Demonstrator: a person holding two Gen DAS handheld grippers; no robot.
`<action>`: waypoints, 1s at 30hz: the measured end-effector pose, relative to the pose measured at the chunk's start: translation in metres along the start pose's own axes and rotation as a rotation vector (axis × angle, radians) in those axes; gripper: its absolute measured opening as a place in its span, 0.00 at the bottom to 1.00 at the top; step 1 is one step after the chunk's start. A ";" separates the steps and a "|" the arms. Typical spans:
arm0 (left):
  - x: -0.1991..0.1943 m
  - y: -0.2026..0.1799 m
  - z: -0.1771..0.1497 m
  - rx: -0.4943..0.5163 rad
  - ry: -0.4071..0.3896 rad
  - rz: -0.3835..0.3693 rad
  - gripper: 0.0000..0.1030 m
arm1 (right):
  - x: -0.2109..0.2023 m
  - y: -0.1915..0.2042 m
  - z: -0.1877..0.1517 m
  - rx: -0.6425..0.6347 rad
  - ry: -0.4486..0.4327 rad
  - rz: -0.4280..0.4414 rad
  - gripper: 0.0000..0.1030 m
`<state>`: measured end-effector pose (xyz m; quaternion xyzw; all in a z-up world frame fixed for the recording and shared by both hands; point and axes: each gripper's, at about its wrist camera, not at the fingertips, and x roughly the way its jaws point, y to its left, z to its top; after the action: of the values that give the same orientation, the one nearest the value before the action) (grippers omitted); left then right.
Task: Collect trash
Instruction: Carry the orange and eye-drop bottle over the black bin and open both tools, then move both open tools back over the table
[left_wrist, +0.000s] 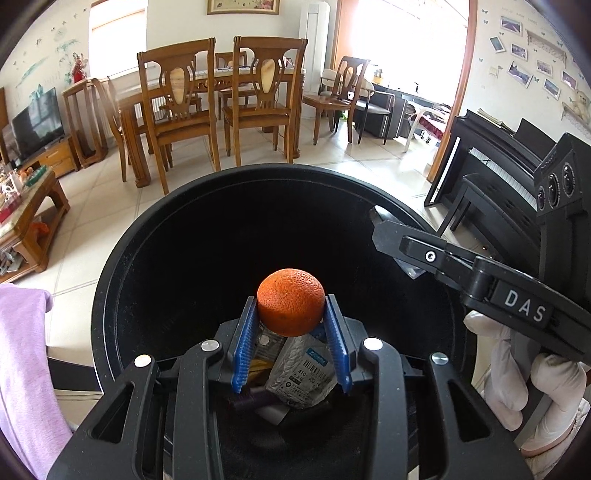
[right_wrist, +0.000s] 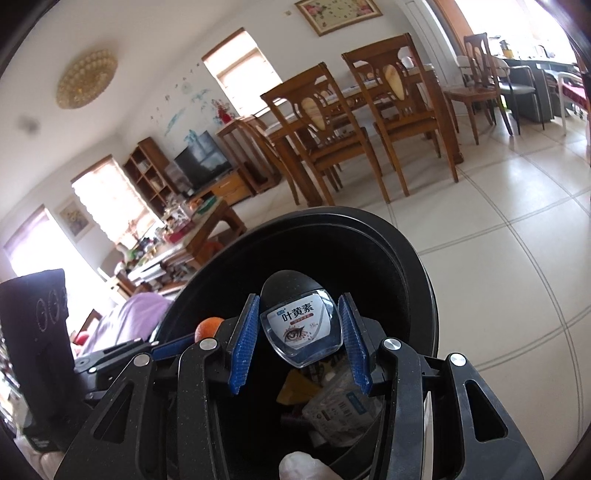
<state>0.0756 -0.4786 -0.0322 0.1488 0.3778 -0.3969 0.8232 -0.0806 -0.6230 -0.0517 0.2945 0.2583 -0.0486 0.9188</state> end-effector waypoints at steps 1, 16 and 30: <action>0.000 0.000 0.000 0.000 0.000 0.002 0.36 | 0.000 -0.001 0.000 0.000 0.001 0.002 0.43; -0.039 -0.004 -0.002 0.034 -0.089 0.058 0.63 | -0.005 0.023 0.003 -0.028 -0.012 0.007 0.58; -0.130 0.043 -0.040 -0.012 -0.237 0.162 0.95 | -0.022 0.092 -0.006 -0.040 -0.086 0.023 0.92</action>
<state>0.0366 -0.3586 0.0345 0.1262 0.2670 -0.3415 0.8923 -0.0804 -0.5454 0.0024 0.2766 0.2160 -0.0456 0.9353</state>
